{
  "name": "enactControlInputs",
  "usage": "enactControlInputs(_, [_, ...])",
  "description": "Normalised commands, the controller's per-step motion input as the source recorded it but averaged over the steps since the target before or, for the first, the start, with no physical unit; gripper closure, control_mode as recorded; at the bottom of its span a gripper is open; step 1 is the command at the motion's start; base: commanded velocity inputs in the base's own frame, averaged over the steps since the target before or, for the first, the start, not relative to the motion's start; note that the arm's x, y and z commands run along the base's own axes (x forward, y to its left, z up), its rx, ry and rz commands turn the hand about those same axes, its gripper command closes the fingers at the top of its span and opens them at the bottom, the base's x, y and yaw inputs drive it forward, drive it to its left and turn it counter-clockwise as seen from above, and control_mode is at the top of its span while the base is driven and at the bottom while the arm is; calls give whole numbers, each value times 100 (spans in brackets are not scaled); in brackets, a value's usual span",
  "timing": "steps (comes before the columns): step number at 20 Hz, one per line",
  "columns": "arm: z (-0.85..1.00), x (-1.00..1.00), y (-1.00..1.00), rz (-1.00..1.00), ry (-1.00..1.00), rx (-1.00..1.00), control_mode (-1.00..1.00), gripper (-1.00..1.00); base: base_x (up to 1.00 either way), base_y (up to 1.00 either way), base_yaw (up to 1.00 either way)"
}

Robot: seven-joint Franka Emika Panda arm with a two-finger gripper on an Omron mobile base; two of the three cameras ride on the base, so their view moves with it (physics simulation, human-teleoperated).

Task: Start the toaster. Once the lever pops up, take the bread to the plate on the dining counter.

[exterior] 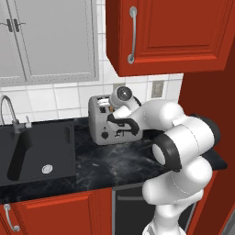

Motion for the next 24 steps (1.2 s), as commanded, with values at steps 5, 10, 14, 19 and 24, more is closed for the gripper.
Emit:
enactControlInputs(5, [0,0,0,0,0,0,-100,-100,0,0,0])
enactControlInputs(10, [0,0,0,0,0,0,-100,-100,0,0,0])
enactControlInputs(14, [0,0,0,0,0,0,-100,-100,0,0,0])
enactControlInputs(19, [0,0,0,0,0,0,-100,-100,0,0,0])
enactControlInputs(24, [0,0,0,0,0,0,-100,-100,0,0,0])
